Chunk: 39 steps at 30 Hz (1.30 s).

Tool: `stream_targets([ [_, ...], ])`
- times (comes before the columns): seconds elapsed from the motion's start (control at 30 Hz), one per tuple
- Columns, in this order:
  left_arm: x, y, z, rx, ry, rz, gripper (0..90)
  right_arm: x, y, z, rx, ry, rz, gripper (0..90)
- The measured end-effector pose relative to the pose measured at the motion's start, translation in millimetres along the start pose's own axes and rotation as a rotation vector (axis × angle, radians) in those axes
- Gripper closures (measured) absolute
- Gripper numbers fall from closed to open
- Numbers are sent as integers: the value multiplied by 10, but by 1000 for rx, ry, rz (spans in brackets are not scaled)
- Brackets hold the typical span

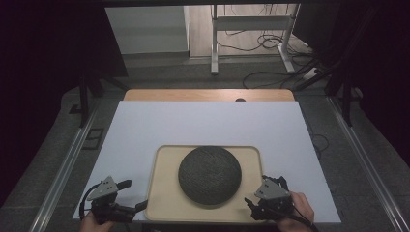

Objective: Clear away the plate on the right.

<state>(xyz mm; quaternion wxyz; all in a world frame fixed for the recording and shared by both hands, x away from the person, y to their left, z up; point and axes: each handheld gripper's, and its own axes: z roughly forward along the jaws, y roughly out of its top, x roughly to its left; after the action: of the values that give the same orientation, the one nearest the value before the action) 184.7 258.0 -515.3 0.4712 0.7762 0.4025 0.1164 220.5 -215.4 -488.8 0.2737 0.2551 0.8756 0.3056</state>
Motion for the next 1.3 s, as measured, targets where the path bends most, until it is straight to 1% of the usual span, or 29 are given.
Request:
stream_targets([
  [0.27, -4, -2, -4, -1, 1, 5, 11, -18, -29, -39, -6, 1, 20, 70],
  [0.37, -4, -2, -5, -1, 1, 4, 11, -26, -42, -49, -7, 10, 40, 57],
  [0.53, -5, -2, -3, 0, 1, 5, 11, -41, -61, -89, -28, 0, 51, 39],
  [0.63, -5, -2, -5, -1, 1, 4, 11, -46, -77, -102, -30, -8, 55, 27],
  [0.7, -5, -2, -5, -1, 1, 4, 11, -47, -92, -107, -32, -22, 50, 22],
  [0.93, -4, -3, -5, -1, 1, 4, 11, -56, -135, -119, -38, -29, 59, 0],
  [1.1, -4, -2, -5, -1, 0, 3, 11, -78, -160, -142, -46, -24, 90, 0],
  [1.3, -4, -2, -4, 0, 0, 5, 11, -107, -196, -182, -45, -32, 114, 0],
])
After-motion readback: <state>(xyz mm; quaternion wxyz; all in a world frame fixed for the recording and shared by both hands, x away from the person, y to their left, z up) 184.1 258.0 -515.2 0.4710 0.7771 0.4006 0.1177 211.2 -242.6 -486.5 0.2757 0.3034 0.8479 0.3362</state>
